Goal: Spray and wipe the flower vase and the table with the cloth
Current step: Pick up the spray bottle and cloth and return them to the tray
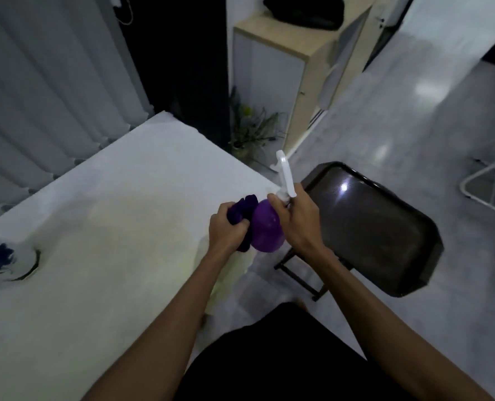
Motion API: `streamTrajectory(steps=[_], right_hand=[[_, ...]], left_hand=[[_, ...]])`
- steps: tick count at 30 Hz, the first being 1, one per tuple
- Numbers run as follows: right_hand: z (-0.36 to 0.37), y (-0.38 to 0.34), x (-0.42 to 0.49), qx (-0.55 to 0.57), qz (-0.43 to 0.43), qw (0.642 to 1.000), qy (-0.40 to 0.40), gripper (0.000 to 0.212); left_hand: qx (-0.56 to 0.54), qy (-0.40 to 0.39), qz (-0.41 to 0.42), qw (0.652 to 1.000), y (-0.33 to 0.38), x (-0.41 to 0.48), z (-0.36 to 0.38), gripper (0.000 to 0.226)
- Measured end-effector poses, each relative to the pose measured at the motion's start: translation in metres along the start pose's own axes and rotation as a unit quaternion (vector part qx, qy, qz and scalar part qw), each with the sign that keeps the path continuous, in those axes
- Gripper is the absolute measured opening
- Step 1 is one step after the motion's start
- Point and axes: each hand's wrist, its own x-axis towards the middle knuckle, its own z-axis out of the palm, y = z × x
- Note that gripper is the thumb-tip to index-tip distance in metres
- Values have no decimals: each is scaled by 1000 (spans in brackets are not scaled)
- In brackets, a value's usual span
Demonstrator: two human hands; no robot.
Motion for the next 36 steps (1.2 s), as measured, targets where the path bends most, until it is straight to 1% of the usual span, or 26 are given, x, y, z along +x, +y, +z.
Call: streamTrajectory(steps=[2, 5, 8, 10, 13, 18, 23, 26, 30, 33, 36], right_hand=[[-29, 24, 12, -3, 13, 1000, 25, 32], [-76, 64, 30, 5, 51, 997, 63, 30], [-118, 101, 44, -18, 73, 993, 93, 30], [-143, 125, 50, -25, 91, 990, 109, 29], [-171, 153, 54, -34, 124, 985, 114, 28], [-199, 191, 60, -36, 168, 978, 117, 25], [-206, 206, 65, -50, 167, 978, 118, 20], [-207, 210, 66, -55, 160, 980, 107, 22], [-205, 210, 62, -38, 170, 980, 97, 22], [-203, 204, 55, -32, 198, 975, 100, 36], [-196, 189, 42, -15, 220, 970, 108, 53]], left_hand=[[15, -36, 13, 999, 18, 8, 41, 41], [59, -93, 39, 993, 43, 22, 107, 55], [119, -121, 88, 982, 61, 39, 166, 63], [157, -140, 114, 971, 69, 51, 203, 63], [200, -169, 115, 958, 73, 64, 249, 63], [257, -175, 123, 942, 69, 81, 307, 53], [303, -198, 111, 925, 57, 88, 337, 55], [351, -222, 109, 903, 48, 93, 343, 61], [382, -257, 111, 881, 47, 96, 341, 70], [382, -262, 103, 880, 49, 92, 334, 77], [365, -243, 107, 892, 52, 80, 318, 76]])
